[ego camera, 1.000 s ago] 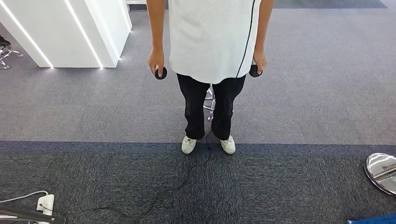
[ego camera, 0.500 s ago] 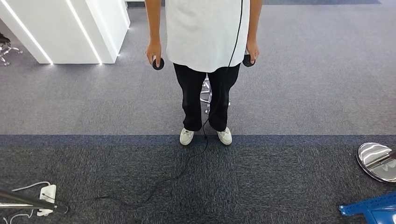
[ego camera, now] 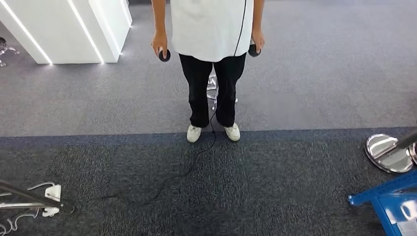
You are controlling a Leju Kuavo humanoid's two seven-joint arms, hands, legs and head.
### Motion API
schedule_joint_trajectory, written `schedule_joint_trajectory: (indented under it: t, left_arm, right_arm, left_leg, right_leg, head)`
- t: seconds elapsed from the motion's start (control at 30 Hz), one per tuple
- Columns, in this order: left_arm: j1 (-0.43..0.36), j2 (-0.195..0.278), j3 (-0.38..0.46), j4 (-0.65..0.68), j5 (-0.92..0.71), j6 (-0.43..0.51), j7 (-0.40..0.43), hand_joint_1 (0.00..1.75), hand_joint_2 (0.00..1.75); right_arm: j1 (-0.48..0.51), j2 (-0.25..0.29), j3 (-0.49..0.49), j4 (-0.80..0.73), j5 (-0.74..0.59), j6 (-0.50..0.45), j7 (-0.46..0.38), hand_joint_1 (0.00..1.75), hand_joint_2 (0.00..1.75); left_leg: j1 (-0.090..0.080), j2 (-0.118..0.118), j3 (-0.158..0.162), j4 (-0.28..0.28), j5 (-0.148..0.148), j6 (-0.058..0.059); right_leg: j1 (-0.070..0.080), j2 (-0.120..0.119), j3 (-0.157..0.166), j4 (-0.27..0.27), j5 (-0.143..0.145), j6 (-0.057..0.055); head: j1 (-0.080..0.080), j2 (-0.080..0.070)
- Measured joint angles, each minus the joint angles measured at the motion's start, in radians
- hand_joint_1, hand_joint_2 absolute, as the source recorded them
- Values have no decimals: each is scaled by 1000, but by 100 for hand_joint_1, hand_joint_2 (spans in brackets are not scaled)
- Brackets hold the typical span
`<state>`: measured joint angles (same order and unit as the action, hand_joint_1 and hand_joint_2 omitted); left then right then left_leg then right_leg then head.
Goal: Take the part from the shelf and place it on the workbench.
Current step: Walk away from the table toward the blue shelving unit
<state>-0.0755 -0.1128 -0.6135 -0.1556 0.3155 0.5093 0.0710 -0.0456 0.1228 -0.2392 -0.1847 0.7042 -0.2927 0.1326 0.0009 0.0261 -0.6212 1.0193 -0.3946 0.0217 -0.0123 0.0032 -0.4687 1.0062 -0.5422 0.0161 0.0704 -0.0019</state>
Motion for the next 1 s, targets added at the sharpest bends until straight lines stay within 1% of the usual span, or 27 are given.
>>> schedule_joint_trajectory:
  t: [0.03,0.07,0.1,0.13,0.2,0.23,0.27,0.3,0.33,0.37,0.4,0.43,0.47,0.5,0.57,0.6,0.63,0.67,0.73,0.77,0.8,0.83,0.87,0.9,0.93,0.97,1.0]
  left_arm:
    - [0,0,-1,0,0,0,0,0,0]
    - [0,0,-2,0,0,0,0,0,0]
    - [1,0,-3,0,0,0,1,0,0]
    - [2,0,-3,0,0,0,1,0,0]
    - [2,0,-4,0,0,0,1,0,0]
    - [2,0,-4,0,1,0,1,0,0]
    - [2,0,-4,0,1,-1,1,0,0]
    - [2,0,-4,0,2,-1,0,0,0]
    - [2,0,-4,0,3,-1,0,0,0]
    - [2,0,-4,0,4,-2,0,0,0]
    - [2,1,-4,0,6,-2,0,0,0]
    - [2,2,-4,0,7,-2,-1,0,0]
    - [3,2,-4,0,7,-2,-1,0,0]
    - [3,3,-4,0,8,-2,-2,0,0]
    - [2,3,-4,0,10,-3,-2,0,0]
    - [2,2,-4,0,10,-3,-2,0,0]
    - [2,2,-4,0,11,-3,-2,0,0]
    - [3,2,-4,0,11,-4,-2,0,0]
    - [7,2,-4,0,11,-4,-2,0,0]
    - [8,2,-4,0,11,-4,-2,0,0]
    - [9,2,-4,0,11,-4,-2,0,0]
    - [9,1,-4,0,11,-4,-2,0,0]
    - [8,1,-4,0,11,-4,-2,0,0]
    - [7,1,-4,0,11,-5,-2,0,0]
    - [7,1,-4,0,11,-5,-2,0,0]
    - [6,1,-4,0,11,-5,-2,0,0]
    - [4,1,-4,0,11,-5,-2,0,0]
  right_arm:
    - [0,0,0,0,0,0,0,0,87]
    - [-1,0,0,0,0,0,-1,0,131]
    - [-2,0,0,0,1,0,-1,0,175]
    - [-3,0,0,0,1,1,-1,0,175]
    - [-4,0,0,0,2,2,-2,0,175]
    - [-3,0,0,0,2,3,-2,0,131]
    - [-3,0,0,0,1,5,-4,0,87]
    - [-2,0,0,0,-2,7,-6,0,44]
    - [-2,0,0,0,-6,9,-8,0,0]
    - [-2,0,-2,0,-12,11,-11,0,0]
    - [-3,2,-3,0,-17,14,-15,0,0]
    - [-4,3,-5,0,-21,16,-17,0,0]
    - [-5,4,-7,0,-23,18,-19,0,0]
    - [-5,5,-8,0,-24,19,-19,0,0]
    - [-3,5,-10,0,-24,19,-19,0,0]
    - [-3,5,-12,0,-24,19,-19,0,0]
    - [-2,5,-14,0,-24,19,-19,0,0]
    - [-2,5,-15,0,-24,19,-19,0,0]
    - [-1,5,-16,0,-24,19,-19,0,0]
    - [0,5,-16,0,-23,19,-19,0,0]
    - [1,4,-16,0,-23,19,-19,0,0]
    - [2,4,-16,0,-23,19,-19,0,0]
    - [3,4,-16,0,-23,19,-19,0,0]
    - [3,4,-17,0,-23,19,-19,0,0]
    - [2,3,-17,0,-23,19,-19,0,0]
    - [2,3,-17,0,-23,19,-19,0,0]
    - [2,3,-17,0,-23,19,-19,0,0]
  left_leg:
    - [2,-1,-2,1,4,-7]
    - [4,-4,-9,9,-6,-13]
    - [6,-7,-20,29,-35,-18]
    - [8,-11,-33,67,-81,-22]
    - [9,-15,-60,178,-178,-25]
    - [10,-16,-67,234,-201,-26]
    - [10,-16,-67,273,-197,-25]
    - [9,-17,-54,285,-175,-22]
    - [8,-21,-24,263,-145,-15]
    - [6,-34,23,206,-119,-7]
    - [3,-55,84,124,-114,3]
    - [0,-75,139,43,-121,8]
    - [-3,-90,177,-15,-135,11]
    - [-5,-93,197,-49,-146,13]
    - [-6,-72,199,-66,-138,18]
    - [-5,-60,196,-71,-129,24]
    - [-3,-48,192,-76,-120,30]
    - [-3,-34,186,-78,-114,34]
    - [-6,-7,171,-74,-106,38]
    - [-7,6,164,-71,-104,37]
    - [-7,18,159,-67,-103,36]
    - [-6,30,155,-62,-104,34]
    - [-5,40,153,-55,-106,30]
    - [-6,49,149,-47,-110,24]
    - [-8,57,147,-39,-115,18]
    - [-9,63,145,-33,-118,12]
    - [-11,69,144,-30,-120,6]
  right_leg:
    - [-1,-1,-8,0,7,-8]
    - [-1,-2,-16,0,17,-18]
    - [-2,-3,-28,-2,29,-27]
    - [-3,-5,-41,-3,42,-34]
    - [1,-5,-70,-3,63,-41]
    - [3,-5,-85,-3,73,-41]
    - [6,-3,-101,-2,83,-41]
    - [7,1,-116,-1,94,-39]
    - [9,6,-131,-1,105,-36]
    - [9,12,-142,0,116,-34]
    - [9,19,-150,1,125,-30]
    - [8,25,-155,2,135,-26]
    - [7,32,-158,2,143,-21]
    - [6,40,-160,1,151,-14]
    - [3,51,-164,0,161,-2]
    - [3,45,-172,13,151,2]
    - [4,36,-187,44,127,6]
    - [3,23,-210,98,89,8]
    - [0,12,-262,236,14,18]
    - [-3,9,-274,280,-4,23]
    - [-6,6,-265,286,-2,26]
    - [-8,-1,-234,249,16,29]
    - [-10,-14,-187,180,43,30]
    - [-9,-33,-142,112,61,27]
    - [-7,-48,-110,58,73,21]
    - [-3,-58,-95,28,76,13]
    - [1,-59,-95,23,73,5]
  head:
    - [0,0]
    - [0,0]
    - [-1,0]
    - [-1,0]
    - [-3,0]
    - [-3,0]
    - [-3,0]
    - [-3,0]
    - [-3,0]
    - [-3,0]
    - [-3,0]
    - [-3,0]
    - [-3,0]
    - [-3,0]
    - [-4,0]
    - [-3,0]
    - [-2,0]
    - [-1,0]
    - [0,0]
    - [0,0]
    - [0,0]
    - [0,0]
    - [0,0]
    - [0,0]
    - [0,0]
    - [-1,0]
    - [-1,0]
